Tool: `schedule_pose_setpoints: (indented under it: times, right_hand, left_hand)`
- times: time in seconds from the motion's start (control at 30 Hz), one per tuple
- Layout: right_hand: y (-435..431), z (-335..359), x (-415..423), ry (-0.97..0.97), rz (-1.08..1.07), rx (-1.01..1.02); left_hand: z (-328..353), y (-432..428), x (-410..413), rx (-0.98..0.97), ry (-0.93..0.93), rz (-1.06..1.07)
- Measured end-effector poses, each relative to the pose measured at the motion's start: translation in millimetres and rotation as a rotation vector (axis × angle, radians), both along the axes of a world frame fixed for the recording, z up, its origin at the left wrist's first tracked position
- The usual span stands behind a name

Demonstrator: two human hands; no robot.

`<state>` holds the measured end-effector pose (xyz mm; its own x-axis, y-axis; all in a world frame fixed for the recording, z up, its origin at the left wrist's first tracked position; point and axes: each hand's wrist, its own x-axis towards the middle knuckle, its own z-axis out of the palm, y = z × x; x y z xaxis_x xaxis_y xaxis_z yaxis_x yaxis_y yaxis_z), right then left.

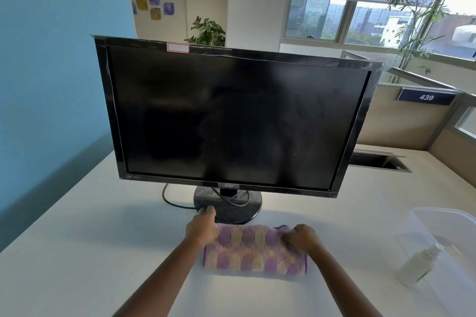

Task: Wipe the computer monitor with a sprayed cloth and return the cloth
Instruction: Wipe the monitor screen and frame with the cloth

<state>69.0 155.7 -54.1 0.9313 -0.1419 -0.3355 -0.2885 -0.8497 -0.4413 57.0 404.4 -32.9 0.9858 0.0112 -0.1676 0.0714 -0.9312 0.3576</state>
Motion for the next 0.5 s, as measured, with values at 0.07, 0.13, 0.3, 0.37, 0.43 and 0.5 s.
schedule_pose_setpoints:
  times: [0.07,0.13,0.3,0.37,0.43,0.5]
  right_hand:
    - [4.9,14.3,0.1,0.02,-0.078,0.218]
    - [11.0,31.4,-0.3,-0.009,-0.126,0.422]
    - [23.7,84.0,-1.0,-0.043,-0.099,0.895]
    - [32.2,103.5,-4.2,-0.054,-0.111,1.102]
    - [43.7,118.8,-7.0,-0.117,-0.138,1.302]
    - [58.7,128.7,-8.6,-0.293,-0.139,1.368]
  left_hand:
    - [6.4,-10.9,-0.5,-0.078,-0.065,-0.142]
    - [13.9,-22.7,-1.3,-0.206,0.019,-0.343]
    - [27.5,-54.1,-6.9,-0.395,-0.008,-0.49]
    - [37.1,-58.5,-7.3,-0.571,-0.133,-0.446]
    - [52.3,-58.3,-4.9,-0.771,-0.291,-0.349]
    - [73.2,-55.7,-2.0,-0.964,-0.362,-0.272]
